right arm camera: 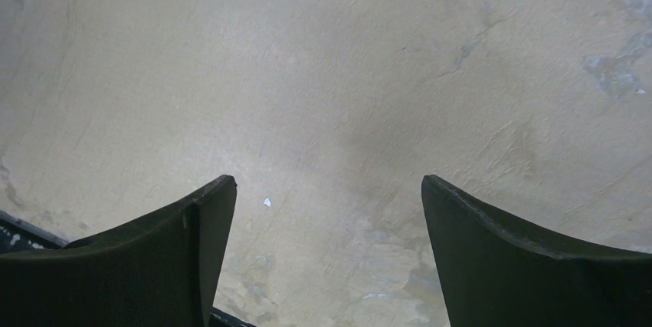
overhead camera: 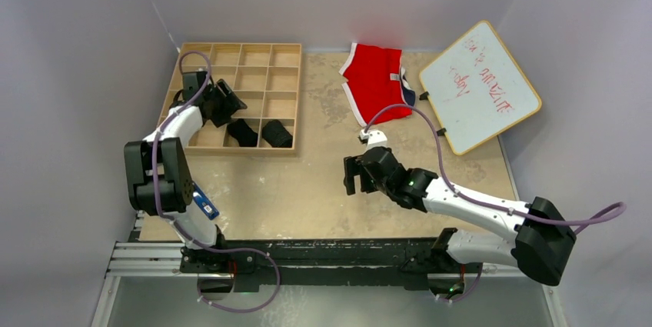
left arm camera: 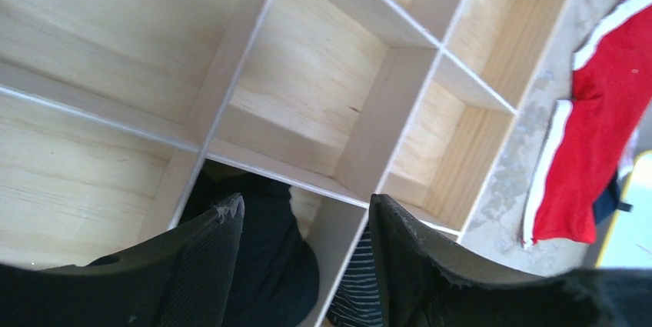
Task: Roll the underwear
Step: Place the underwear at the center of the board, then reset both arms
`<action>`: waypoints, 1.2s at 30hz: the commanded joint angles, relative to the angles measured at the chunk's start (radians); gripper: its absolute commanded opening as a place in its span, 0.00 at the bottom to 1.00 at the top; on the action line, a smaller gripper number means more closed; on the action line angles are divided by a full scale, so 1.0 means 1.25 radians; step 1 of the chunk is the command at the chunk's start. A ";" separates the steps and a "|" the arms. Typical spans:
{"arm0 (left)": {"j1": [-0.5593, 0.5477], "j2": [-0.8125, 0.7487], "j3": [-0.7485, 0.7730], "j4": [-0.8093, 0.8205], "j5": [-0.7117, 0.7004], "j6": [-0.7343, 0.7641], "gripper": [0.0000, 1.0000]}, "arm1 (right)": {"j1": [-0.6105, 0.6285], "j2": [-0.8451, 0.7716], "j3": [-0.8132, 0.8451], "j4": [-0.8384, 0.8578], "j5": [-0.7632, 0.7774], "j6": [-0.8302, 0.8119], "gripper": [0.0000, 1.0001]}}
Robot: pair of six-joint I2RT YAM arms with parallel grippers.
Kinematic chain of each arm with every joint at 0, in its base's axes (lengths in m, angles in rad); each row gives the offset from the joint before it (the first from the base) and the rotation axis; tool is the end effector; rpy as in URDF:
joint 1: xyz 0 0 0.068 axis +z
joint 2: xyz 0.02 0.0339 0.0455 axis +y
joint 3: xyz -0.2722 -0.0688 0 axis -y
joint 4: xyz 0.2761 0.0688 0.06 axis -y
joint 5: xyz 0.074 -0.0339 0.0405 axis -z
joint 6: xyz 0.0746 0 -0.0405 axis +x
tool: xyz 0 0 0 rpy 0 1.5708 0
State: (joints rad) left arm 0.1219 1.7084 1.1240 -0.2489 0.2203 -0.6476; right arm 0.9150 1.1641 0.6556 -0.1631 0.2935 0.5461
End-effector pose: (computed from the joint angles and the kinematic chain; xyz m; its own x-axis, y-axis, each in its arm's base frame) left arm 0.4183 0.0348 0.1722 -0.6023 -0.6669 -0.4387 -0.4215 0.7324 -0.5347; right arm 0.1979 0.2219 0.1910 -0.6465 -0.0251 -0.7625 -0.3332 0.9083 0.2527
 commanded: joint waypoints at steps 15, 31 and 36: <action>0.002 0.011 -0.005 0.021 0.095 0.026 0.60 | -0.091 -0.038 0.075 -0.051 -0.062 -0.048 0.96; 0.002 -0.219 0.357 -0.361 -0.007 0.106 0.88 | -0.617 0.042 0.428 -0.082 -0.373 -0.256 0.99; 0.002 -0.347 0.303 -0.386 -0.078 0.134 0.91 | -0.640 0.012 0.453 -0.034 -0.329 -0.267 0.99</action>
State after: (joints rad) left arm 0.1219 1.3762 1.5414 -0.6258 0.2119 -0.5365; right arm 0.1097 1.2354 1.1973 -0.2401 -0.0853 0.2604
